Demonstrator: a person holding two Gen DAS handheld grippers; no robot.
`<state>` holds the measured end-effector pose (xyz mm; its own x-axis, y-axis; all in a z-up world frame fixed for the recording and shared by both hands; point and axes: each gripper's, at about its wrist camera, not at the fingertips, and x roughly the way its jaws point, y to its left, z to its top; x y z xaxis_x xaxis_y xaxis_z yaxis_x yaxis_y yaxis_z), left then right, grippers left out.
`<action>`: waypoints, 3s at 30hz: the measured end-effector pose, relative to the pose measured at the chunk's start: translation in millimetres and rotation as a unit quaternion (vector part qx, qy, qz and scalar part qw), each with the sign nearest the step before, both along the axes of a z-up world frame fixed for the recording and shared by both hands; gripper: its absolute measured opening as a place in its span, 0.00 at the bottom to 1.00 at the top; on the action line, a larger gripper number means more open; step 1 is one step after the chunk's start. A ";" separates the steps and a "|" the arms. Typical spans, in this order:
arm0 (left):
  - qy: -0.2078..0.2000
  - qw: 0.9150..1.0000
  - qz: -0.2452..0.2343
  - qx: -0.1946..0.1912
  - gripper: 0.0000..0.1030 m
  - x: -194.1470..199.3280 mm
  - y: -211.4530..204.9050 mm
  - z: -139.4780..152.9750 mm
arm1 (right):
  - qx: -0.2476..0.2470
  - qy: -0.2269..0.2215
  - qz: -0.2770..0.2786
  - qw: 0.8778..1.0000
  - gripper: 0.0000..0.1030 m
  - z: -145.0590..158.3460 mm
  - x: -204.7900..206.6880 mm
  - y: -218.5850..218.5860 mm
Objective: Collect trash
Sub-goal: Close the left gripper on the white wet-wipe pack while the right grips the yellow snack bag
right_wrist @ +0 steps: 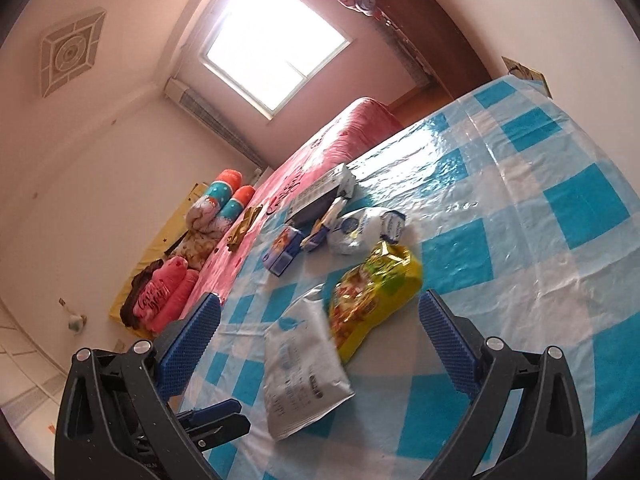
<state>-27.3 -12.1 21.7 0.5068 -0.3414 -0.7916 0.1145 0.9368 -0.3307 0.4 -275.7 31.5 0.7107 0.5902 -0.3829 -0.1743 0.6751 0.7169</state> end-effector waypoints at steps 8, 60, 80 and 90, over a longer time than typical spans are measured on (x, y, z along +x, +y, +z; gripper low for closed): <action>0.000 1.000 0.008 0.030 0.85 23.5 -22.0 -0.4 | 0.051 0.014 0.001 0.999 0.95 -11.9 17.2 -16.0; -0.009 0.992 -0.022 0.126 0.66 82.1 -53.9 -4.0 | -0.063 0.073 0.007 0.995 0.70 -30.4 60.1 13.1; -0.001 0.984 -0.054 0.168 0.92 87.1 -63.2 -6.6 | -0.136 0.061 -0.011 0.989 0.28 -25.7 62.7 29.5; -0.008 0.975 -0.058 0.217 0.94 92.1 -77.8 -16.7 | -0.095 0.035 -0.032 0.994 0.20 -20.0 54.9 11.0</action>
